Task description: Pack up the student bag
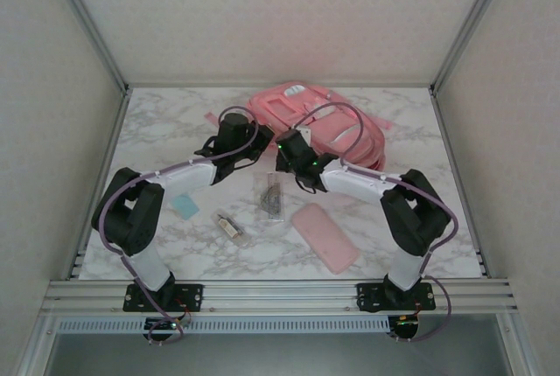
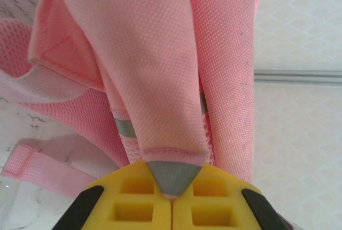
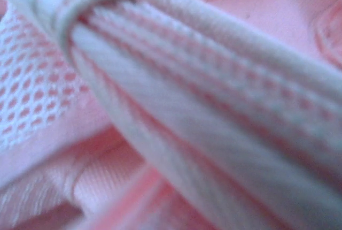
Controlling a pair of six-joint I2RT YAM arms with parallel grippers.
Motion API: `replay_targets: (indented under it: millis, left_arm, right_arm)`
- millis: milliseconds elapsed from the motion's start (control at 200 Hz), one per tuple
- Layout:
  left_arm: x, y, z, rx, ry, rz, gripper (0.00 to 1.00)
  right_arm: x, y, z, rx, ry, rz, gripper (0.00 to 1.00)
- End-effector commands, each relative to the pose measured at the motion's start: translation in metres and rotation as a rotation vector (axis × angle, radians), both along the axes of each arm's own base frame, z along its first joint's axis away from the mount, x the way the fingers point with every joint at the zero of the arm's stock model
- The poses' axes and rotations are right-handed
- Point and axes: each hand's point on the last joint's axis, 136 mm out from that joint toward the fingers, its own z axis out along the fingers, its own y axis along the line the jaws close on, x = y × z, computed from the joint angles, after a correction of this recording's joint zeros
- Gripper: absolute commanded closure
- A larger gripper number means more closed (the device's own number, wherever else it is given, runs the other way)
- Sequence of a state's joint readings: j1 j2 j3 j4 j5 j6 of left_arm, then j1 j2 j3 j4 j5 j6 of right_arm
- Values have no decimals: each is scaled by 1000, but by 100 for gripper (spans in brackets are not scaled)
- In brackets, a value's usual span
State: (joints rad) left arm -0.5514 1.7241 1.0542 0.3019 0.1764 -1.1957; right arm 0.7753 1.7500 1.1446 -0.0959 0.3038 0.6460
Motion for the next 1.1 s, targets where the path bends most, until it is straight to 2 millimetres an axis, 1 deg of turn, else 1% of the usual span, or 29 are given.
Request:
replay_targets:
  millis: [0, 125, 290, 405, 486, 561, 661, 706, 766, 841, 896, 931, 966, 971, 981, 1006, 1051, 1091]
  left_arm:
    - [29, 23, 15, 13, -59, 57, 100]
    - [34, 29, 16, 29, -68, 67, 100]
    - [42, 32, 16, 38, -72, 71, 100]
    - [50, 36, 16, 47, -78, 71, 100]
    - [60, 42, 14, 75, -83, 75, 100]
    - [72, 48, 9, 110, -81, 74, 100]
    - [90, 50, 3, 130, -82, 57, 100]
    - [98, 51, 0, 144, -87, 52, 100]
    - [109, 51, -5, 175, -90, 43, 100]
    - [118, 47, -14, 208, -79, 10, 100]
    - [118, 41, -21, 202, -54, -23, 100]
    - [115, 37, -24, 186, -43, -44, 87]
    - [111, 34, -28, 171, -28, -56, 69]
    - [110, 34, -28, 169, -27, -57, 68]
    - [108, 33, -28, 165, -23, -59, 61]
    - [102, 32, -30, 158, -12, -64, 52]
    - [91, 31, -30, 154, 0, -76, 43]
    - [77, 29, -31, 149, 14, -87, 38]
  right_arm:
    - [-17, -31, -7, -11, 102, 21, 100]
    - [-41, -46, -20, -5, 210, 44, 100]
    - [-66, -64, -27, -48, 303, 66, 100]
    - [-82, -85, -32, -111, 366, 68, 100]
    - [-93, -103, -37, -154, 418, 69, 100]
    - [-101, -116, -38, -164, 457, 73, 100]
    - [-106, -125, -36, -161, 477, 82, 100]
    - [-106, -123, -35, -147, 479, 93, 100]
    - [-104, -115, -35, -111, 482, 113, 100]
    - [-98, -95, -36, -36, 493, 155, 100]
    - [-91, -83, -35, 8, 492, 174, 100]
    - [-86, -76, -34, 31, 488, 185, 100]
    - [-81, -65, -32, 65, 490, 202, 100]
    - [-80, -64, -32, 70, 489, 204, 100]
    - [-79, -63, -32, 73, 491, 204, 100]
    - [-76, -56, -29, 98, 493, 218, 100]
    - [-71, -43, -25, 144, 499, 243, 100]
    - [-68, -35, -22, 171, 505, 261, 100]
